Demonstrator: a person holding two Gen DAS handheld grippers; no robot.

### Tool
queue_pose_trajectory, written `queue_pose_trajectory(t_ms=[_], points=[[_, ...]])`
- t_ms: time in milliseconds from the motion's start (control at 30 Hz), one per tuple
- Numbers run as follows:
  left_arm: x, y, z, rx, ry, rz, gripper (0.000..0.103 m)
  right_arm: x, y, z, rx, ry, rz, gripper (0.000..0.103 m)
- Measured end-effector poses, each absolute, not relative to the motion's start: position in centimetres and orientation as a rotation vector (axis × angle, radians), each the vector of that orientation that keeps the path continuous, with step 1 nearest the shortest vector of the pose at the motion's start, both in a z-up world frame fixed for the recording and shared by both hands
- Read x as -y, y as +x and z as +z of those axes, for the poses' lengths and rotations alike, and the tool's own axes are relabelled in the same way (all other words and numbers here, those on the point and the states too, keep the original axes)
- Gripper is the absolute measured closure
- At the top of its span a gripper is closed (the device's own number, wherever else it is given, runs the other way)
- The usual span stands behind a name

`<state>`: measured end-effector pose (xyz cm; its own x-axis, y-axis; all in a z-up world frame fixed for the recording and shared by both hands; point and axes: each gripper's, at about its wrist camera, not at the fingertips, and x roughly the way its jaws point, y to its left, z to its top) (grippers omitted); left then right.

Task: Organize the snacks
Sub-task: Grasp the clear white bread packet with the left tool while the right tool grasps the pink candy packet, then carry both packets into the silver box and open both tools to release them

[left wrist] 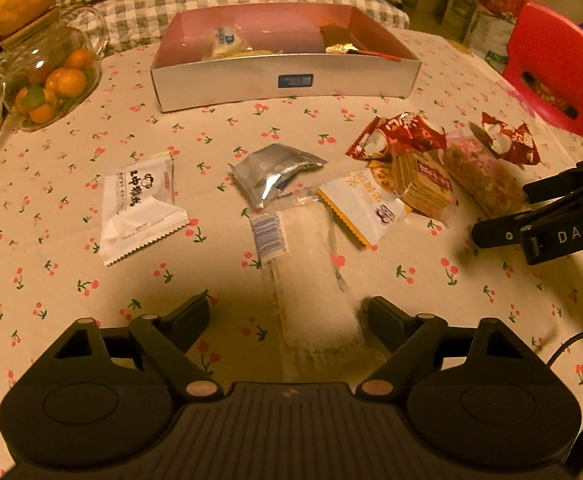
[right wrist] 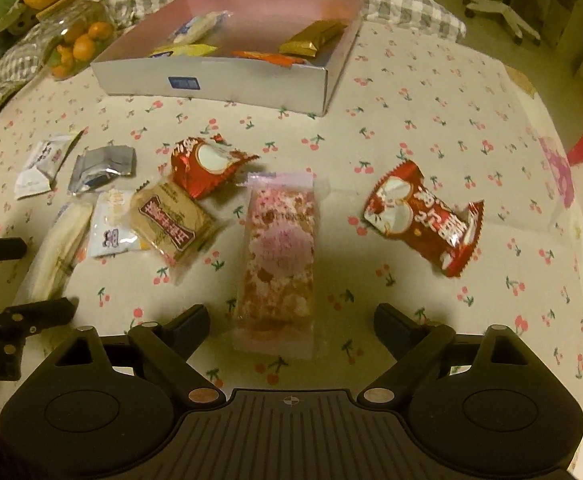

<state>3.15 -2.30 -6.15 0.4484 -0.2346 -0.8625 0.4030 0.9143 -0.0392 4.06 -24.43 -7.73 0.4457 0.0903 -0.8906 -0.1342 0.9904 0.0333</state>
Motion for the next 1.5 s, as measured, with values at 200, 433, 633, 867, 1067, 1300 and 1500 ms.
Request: queue_pose_trajectory(t_ms=[200, 433, 633, 867, 1067, 1300, 1500], points=[[2.1, 3.3, -6.1, -1.021, 0.183, -0.383, 0.032, 24.1, 4.6, -7.8, -1.068, -0.049, 0.142, 0.011], [1.5, 3.6, -5.6, -1.017, 0.168, -0.368, 0.058, 23.8, 4.7, -7.8, -1.026, -0.080, 0.135, 0.017], [1.1, 4.0, -5.5, -1.030, 0.138, -0.371, 0.071, 23.4, 4.5, -7.5, -1.001, -0.095, 0.156, 0.038], [1.0, 4.3, -5.3, -1.044, 0.117, -0.372, 0.076, 23.0, 4.5, -7.0, -0.980, -0.112, 0.160, 0.072], [0.6, 4.4, -4.9, -1.057, 0.094, -0.375, 0.078, 23.3, 4.5, -6.3, -0.978, -0.088, 0.155, 0.072], [0.4, 4.2, -4.1, -1.050, 0.083, -0.387, 0.079, 23.5, 4.2, -4.7, -0.973, -0.024, 0.181, 0.072], [0.2, 4.2, -3.0, -1.031, 0.062, -0.404, 0.080, 23.8, 3.9, -3.4, -0.969, 0.038, 0.203, 0.072]])
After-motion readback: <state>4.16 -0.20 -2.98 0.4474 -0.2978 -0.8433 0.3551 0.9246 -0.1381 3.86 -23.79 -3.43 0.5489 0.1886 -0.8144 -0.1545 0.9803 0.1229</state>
